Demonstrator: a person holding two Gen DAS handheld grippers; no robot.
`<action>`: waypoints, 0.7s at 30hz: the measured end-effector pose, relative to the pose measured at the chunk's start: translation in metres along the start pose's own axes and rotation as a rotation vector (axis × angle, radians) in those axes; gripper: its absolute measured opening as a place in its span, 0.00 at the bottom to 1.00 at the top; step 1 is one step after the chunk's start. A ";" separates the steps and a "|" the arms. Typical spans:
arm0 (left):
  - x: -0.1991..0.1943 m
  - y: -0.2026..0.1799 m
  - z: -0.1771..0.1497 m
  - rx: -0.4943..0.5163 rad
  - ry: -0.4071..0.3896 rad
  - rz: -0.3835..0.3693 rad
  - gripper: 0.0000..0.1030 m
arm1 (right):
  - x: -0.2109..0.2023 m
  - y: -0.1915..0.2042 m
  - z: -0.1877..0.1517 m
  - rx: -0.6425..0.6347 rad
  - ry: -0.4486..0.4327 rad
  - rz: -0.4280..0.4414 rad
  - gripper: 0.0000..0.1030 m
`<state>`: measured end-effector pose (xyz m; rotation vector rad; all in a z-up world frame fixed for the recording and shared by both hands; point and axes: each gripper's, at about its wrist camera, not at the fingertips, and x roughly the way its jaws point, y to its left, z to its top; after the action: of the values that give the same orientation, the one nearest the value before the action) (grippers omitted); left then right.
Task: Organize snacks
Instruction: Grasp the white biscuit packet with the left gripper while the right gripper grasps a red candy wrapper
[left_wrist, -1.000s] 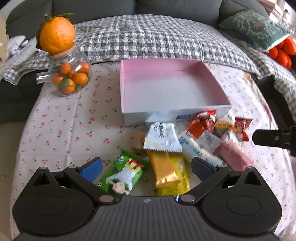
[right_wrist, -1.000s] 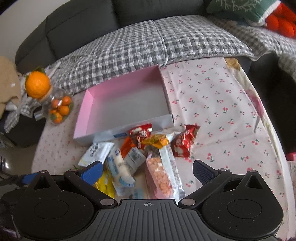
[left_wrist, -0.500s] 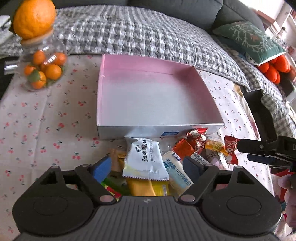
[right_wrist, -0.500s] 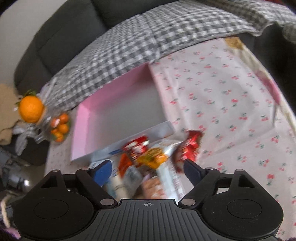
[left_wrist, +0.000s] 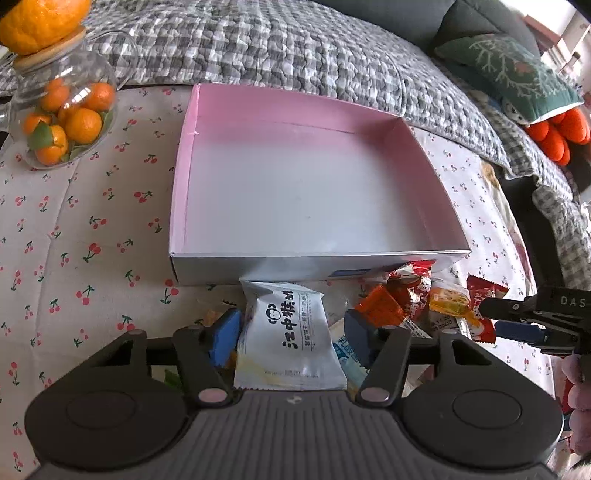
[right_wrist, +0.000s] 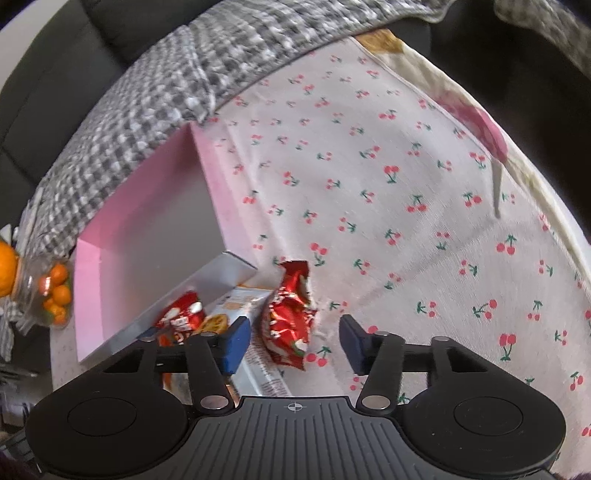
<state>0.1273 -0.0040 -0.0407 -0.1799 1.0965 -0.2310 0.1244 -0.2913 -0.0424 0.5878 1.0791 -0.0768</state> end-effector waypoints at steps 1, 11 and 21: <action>0.001 -0.002 0.000 0.008 0.000 0.005 0.54 | 0.002 0.000 0.000 0.005 0.003 -0.003 0.45; 0.011 -0.017 0.000 0.110 -0.008 0.066 0.64 | 0.014 0.000 -0.002 0.044 0.013 0.018 0.37; 0.019 -0.028 -0.003 0.190 -0.044 0.179 0.44 | 0.011 0.008 -0.003 0.002 -0.016 -0.012 0.25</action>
<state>0.1307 -0.0357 -0.0510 0.0823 1.0342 -0.1689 0.1299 -0.2809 -0.0490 0.5814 1.0671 -0.0933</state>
